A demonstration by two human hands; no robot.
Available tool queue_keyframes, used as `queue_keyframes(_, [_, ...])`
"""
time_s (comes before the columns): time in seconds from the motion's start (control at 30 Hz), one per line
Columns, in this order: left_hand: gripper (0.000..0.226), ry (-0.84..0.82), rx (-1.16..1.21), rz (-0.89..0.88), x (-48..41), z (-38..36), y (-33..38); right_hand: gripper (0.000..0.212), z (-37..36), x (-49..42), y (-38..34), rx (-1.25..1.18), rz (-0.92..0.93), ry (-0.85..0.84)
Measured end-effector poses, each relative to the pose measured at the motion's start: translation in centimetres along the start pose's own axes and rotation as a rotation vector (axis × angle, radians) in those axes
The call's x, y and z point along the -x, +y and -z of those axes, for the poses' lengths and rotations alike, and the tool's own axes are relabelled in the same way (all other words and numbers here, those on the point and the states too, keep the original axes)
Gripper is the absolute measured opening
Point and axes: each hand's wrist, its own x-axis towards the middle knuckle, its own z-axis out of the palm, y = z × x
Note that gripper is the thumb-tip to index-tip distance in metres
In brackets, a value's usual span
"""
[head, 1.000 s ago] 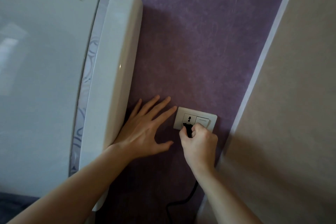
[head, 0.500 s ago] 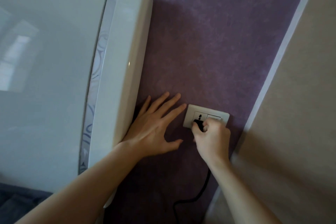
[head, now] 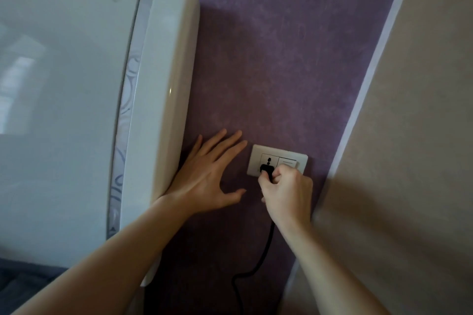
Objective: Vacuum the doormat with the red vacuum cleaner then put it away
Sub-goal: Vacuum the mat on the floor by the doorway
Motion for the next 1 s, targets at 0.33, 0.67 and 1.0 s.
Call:
queue_keyframes(0.33, [0.087,-0.084,0.158,-0.066,0.7,2.5,5.7,0.034,7.3,0.0,-0.2,0.043,-0.050,-0.263])
queue_keyframes(0.67, [0.062,-0.136,0.449,-0.226,3.6,-5.5,19.8,0.041,25.5,10.3,16.0,0.204,-0.155,-0.175])
queue_keyframes(1.0, [0.066,-0.428,0.626,-0.221,6.6,-18.1,29.5,0.037,31.6,15.9,29.5,0.342,-0.323,-0.053])
